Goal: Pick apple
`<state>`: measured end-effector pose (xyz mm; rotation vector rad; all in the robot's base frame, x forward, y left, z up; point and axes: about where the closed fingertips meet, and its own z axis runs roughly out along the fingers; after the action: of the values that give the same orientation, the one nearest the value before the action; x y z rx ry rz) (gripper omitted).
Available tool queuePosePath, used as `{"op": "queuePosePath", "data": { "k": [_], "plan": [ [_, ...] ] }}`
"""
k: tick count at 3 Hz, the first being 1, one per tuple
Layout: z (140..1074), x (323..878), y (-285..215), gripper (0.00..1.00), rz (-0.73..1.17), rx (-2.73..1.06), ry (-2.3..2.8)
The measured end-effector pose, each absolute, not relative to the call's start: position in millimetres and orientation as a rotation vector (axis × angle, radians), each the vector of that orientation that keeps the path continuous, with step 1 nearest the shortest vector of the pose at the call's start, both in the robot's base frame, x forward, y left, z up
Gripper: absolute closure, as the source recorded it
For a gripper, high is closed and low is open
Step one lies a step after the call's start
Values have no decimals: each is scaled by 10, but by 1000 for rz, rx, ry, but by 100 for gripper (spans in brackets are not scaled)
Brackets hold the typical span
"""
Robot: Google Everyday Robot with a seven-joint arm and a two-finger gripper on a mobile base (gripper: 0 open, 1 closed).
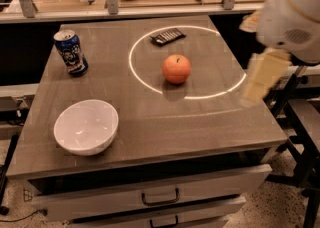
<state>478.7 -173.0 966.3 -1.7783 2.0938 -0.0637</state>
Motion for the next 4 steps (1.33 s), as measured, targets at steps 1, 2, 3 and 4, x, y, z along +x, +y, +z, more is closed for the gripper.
{"op": "queuePosePath", "data": {
  "k": [1,2,3,4],
  "plan": [
    [9460,5381,-1279,0,-4,-1795,1967],
    [9161,5956,-846,0,130,-1752,1884],
    [8866,6205,-703,0,243,-1705,1907],
    [8693,6243,-675,0,301,-1688,1936]
  ]
}}
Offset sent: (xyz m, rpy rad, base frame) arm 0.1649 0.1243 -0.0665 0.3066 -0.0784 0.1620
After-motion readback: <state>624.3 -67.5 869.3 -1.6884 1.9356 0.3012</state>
